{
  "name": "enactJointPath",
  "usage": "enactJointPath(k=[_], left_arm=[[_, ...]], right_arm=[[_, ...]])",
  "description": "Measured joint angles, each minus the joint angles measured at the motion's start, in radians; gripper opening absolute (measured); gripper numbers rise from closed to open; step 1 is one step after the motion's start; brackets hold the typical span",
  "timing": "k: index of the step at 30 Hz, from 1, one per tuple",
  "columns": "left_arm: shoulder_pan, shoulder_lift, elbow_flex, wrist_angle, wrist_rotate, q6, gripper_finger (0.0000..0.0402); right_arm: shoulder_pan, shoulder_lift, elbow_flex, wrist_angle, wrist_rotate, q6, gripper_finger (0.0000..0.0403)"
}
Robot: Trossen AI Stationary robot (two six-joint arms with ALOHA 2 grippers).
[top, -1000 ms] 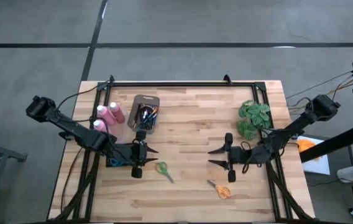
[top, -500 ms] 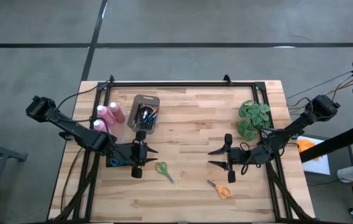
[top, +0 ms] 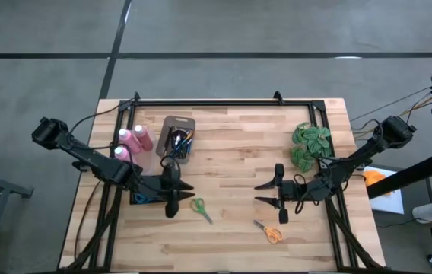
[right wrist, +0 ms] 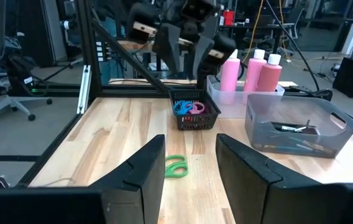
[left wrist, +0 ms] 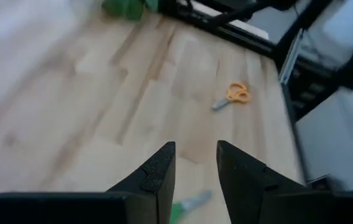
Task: Pick & Place Paint Supplies
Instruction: Put the green scissors into the black basket
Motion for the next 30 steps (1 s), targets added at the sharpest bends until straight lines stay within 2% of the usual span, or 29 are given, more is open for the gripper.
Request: enactJointPath(k=[4, 11, 14, 22, 30], left_arm=[[0.001, 0.000, 0.013, -0.071, 0.000, -0.245, 0.0120], [0.003, 0.017, 0.124, -0.510, -0.030, -0.659, 0.0120], [0.003, 0.044, 0.156, -0.597, -0.025, -0.774, 0.0120], [0.011, 0.158, 0.238, -0.625, 0.073, -0.852, 0.0120], [0.033, 0.322, 0.381, -0.784, 0.146, -0.886, 0.0120]], right_arm=[[0.000, 0.000, 0.000, 0.001, 0.000, 0.002, 0.0142], [0.000, 0.000, 0.000, 0.001, 0.000, 0.004, 0.0142], [0.000, 0.000, 0.000, 0.001, 0.000, -0.001, 0.0142], [0.000, 0.000, 0.000, 0.001, 0.000, 0.003, 0.0142], [0.000, 0.000, 0.000, 0.001, 0.000, 0.001, 0.0142]])
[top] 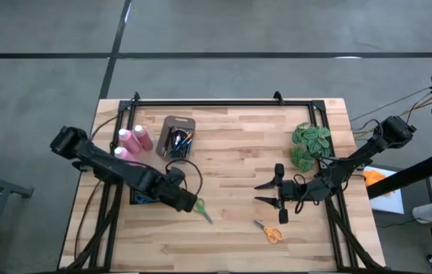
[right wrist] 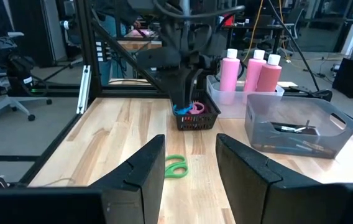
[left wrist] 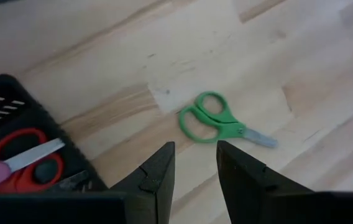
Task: Pick & Place Paint Supplies
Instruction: Put the green scissors into the black basket
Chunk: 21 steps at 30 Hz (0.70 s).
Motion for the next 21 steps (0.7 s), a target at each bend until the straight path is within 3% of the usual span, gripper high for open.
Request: enactJointPath(k=[6, 14, 21], left_arm=[[0.014, 0.109, 0.077, 0.000, 0.013, 0.025, 0.0120], [0.085, 0.250, 0.075, -0.009, 0.183, -0.038, 0.0120], [0.122, 0.325, 0.074, 0.034, 0.237, 0.033, 0.0119]], right_arm=[[0.000, 0.000, 0.000, 0.000, 0.000, 0.001, 0.0142], [0.000, 0.000, 0.000, 0.000, 0.000, 0.001, 0.0142], [0.000, 0.000, 0.000, 0.000, 0.000, 0.001, 0.0142]])
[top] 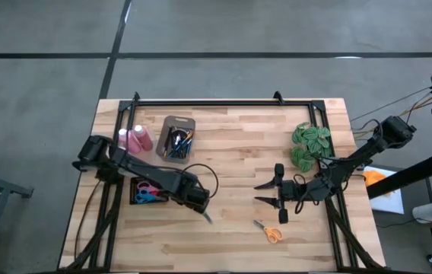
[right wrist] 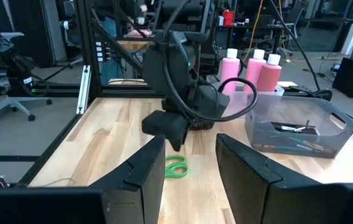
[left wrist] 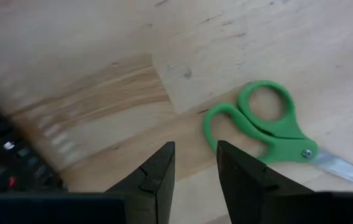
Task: Pick & Place Paint Supplies
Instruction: Put the green scissors into the black basket
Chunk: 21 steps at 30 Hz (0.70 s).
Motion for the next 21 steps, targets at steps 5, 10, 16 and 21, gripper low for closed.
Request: enactJointPath(k=[5, 10, 16, 21], left_arm=[[0.002, 0.011, -0.002, 0.025, -0.003, 0.001, 0.0119], [0.002, 0.011, -0.012, 0.050, -0.004, 0.001, 0.0119], [0.002, 0.011, -0.012, 0.050, -0.030, 0.001, 0.0119], [0.002, 0.011, -0.030, 0.075, -0.034, -0.002, 0.0119]], right_arm=[[0.000, 0.000, 0.000, 0.000, 0.000, -0.002, 0.0142], [0.000, 0.000, 0.000, 0.000, 0.000, 0.000, 0.0142], [0.000, 0.000, 0.000, 0.000, 0.000, 0.001, 0.0142], [0.000, 0.000, 0.000, 0.000, 0.000, -0.004, 0.0142]])
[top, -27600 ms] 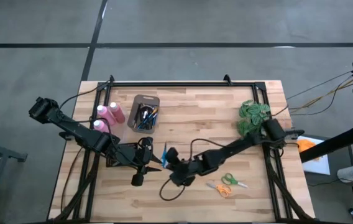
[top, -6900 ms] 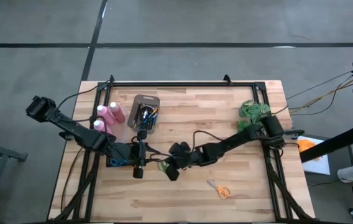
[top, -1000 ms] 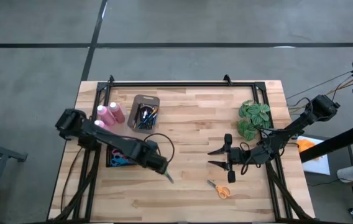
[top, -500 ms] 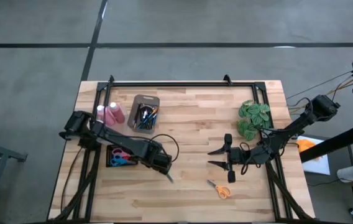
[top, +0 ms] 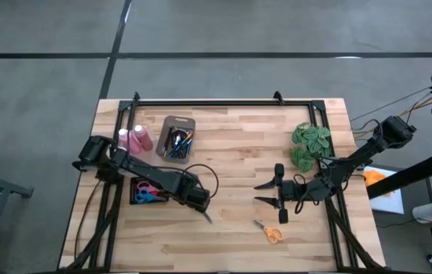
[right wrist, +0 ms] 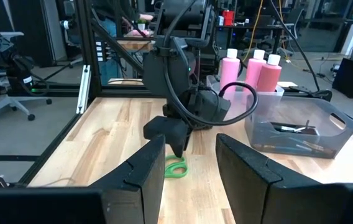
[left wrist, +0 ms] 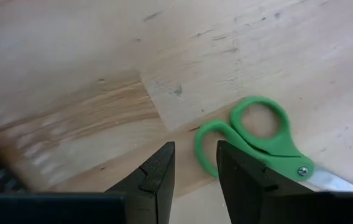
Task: Pick & Place Paint Supplies
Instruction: Put the green scissors into the black basket
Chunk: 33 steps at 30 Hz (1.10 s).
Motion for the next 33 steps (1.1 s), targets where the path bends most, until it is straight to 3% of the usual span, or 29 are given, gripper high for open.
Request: enactJointPath(k=[14, 18, 24, 33], left_arm=[[0.002, -0.002, -0.060, 0.076, 0.028, -0.007, 0.0117], [0.002, -0.002, -0.060, 0.069, 0.029, -0.001, 0.0089], [0.006, -0.002, -0.061, 0.057, 0.030, -0.001, 0.0012], [0.006, -0.002, -0.061, 0.060, 0.031, -0.001, 0.0009]], right_arm=[[0.000, 0.000, 0.000, 0.000, 0.000, 0.003, 0.0142], [0.000, 0.000, 0.000, 0.000, 0.000, 0.004, 0.0142], [0.000, 0.000, 0.000, 0.000, 0.000, 0.005, 0.0142], [0.000, 0.000, 0.000, 0.000, 0.000, 0.004, 0.0142]])
